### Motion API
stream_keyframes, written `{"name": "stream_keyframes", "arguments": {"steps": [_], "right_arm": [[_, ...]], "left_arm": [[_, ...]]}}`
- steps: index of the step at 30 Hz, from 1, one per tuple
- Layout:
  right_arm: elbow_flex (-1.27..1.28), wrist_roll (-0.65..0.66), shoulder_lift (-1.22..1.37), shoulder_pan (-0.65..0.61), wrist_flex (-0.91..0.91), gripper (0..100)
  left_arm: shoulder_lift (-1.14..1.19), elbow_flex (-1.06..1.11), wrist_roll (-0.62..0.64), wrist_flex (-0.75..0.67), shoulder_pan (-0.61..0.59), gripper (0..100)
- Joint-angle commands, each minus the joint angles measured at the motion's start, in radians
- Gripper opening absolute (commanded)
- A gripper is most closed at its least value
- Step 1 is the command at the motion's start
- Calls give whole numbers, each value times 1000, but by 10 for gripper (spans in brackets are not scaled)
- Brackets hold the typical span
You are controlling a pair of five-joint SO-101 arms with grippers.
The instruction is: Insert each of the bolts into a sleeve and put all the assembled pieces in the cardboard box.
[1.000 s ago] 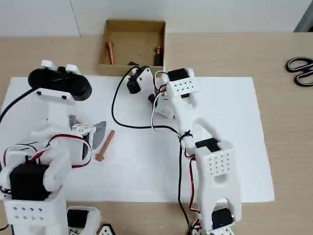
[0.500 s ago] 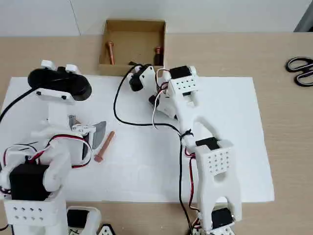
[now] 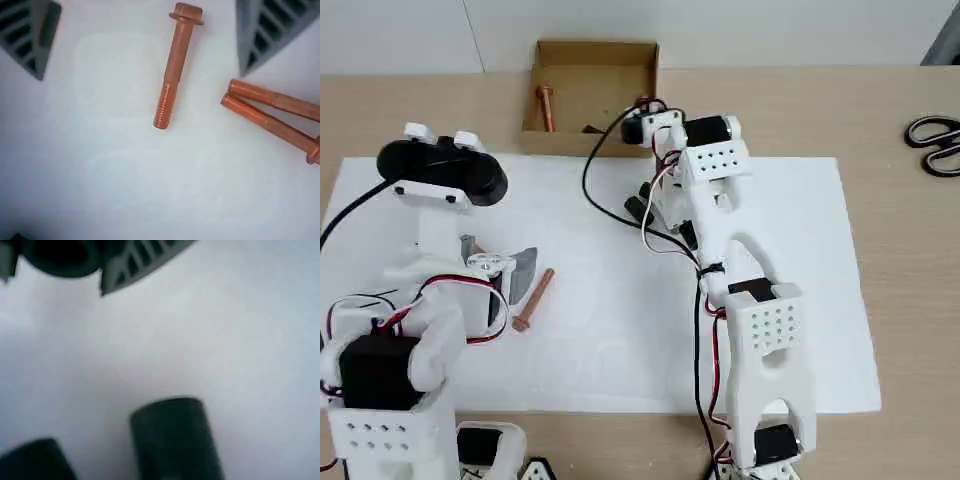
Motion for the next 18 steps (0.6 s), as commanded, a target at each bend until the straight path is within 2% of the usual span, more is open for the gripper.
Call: {"name": "stream_keyframes", "arguments": {"steps": [1,6,18], "right_arm": [[12,-34,-10,5,5,17],[60,-32,-12,4,5,121],[114,-37,-12,-1,8,126]], "left_arm": [[2,-4,-6,2,-5,237],[2,-4,-6,3,-5,237],[2,-4,-6,5,-5,237]]}}
